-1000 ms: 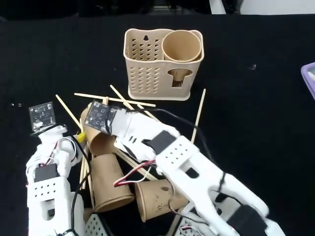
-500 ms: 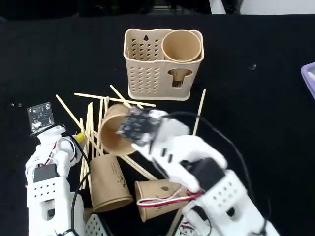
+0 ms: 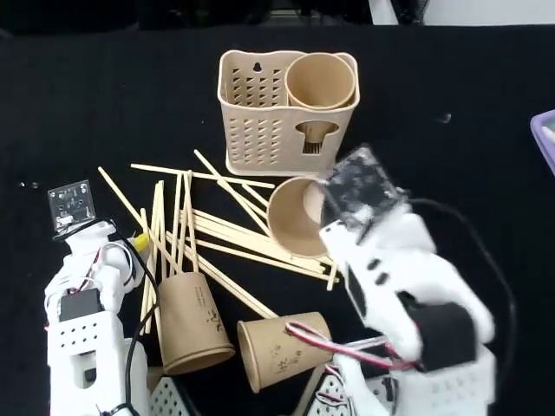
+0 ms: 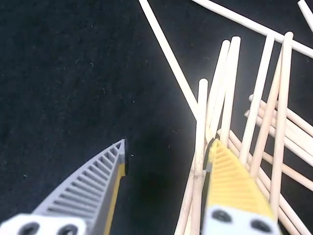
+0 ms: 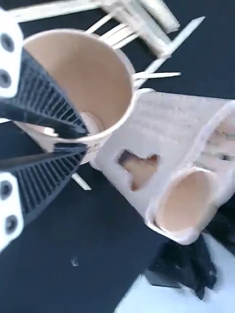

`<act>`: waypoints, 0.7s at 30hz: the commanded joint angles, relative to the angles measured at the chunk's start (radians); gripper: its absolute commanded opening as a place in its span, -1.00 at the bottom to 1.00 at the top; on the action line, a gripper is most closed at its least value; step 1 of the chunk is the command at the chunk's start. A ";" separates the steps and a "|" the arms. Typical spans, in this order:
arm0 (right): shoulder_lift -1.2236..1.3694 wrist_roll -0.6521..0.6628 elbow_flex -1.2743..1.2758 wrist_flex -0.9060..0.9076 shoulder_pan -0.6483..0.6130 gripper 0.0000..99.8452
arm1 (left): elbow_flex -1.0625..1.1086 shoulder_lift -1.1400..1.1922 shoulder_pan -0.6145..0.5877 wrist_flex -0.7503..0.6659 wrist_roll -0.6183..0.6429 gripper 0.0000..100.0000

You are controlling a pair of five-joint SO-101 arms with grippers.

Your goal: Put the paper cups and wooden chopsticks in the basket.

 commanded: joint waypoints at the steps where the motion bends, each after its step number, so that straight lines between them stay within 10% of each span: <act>1: 0.153 -0.075 -0.349 0.083 0.028 -0.98 | -0.005 -0.014 -0.004 -0.002 0.005 -0.47; 21: 0.941 -0.473 -1.214 0.021 0.121 -0.98 | -0.005 -0.012 -0.007 -0.002 0.005 -0.47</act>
